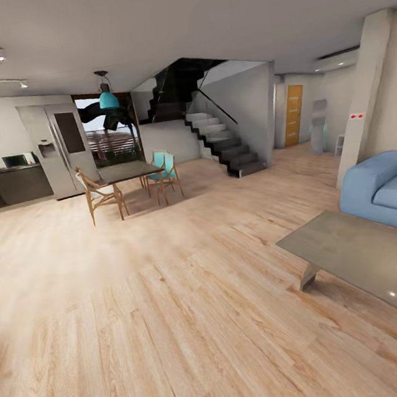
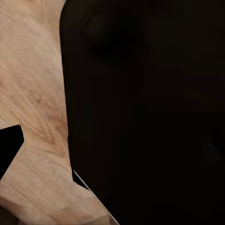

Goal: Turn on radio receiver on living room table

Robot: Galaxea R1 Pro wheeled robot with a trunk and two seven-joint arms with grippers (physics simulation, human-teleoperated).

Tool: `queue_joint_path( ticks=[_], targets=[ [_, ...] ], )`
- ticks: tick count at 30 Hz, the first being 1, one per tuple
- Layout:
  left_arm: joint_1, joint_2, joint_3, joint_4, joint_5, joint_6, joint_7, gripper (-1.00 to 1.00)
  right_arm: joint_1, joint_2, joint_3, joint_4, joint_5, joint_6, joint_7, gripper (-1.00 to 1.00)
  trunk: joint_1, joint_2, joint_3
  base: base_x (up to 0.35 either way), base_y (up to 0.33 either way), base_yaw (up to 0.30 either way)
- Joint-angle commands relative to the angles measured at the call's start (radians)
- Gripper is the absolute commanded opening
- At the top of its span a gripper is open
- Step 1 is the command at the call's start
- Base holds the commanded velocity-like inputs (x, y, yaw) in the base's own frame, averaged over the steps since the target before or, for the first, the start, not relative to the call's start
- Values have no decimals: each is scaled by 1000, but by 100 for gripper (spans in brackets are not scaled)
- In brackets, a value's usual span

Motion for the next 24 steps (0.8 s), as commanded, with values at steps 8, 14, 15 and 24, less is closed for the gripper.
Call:
queue_joint_path(
  ticks=[8, 14, 15, 24],
  targets=[
    [2, -29, 22, 3, 8, -29, 1, 100, 46, -28, 11, 27, -43, -45, -35, 100, 0, 0, 0, 0, 0, 0],
    [-6, -36, 22, -31, 16, -29, 1, 100, 80, -62, 8, -7, -41, -78, -40, 100, 0, 0, 0, 0, 0, 0],
    [-6, -35, 22, -37, 16, -29, 1, 100, 86, -67, 7, -7, -42, -84, -40, 100, 0, 0, 0, 0, 0, 0],
    [-6, -35, 22, -87, 17, -29, 1, 100, 120, -101, 2, -8, -44, -90, -41, 100, 0, 0, 0, 0, 0, -100]
  ],
)
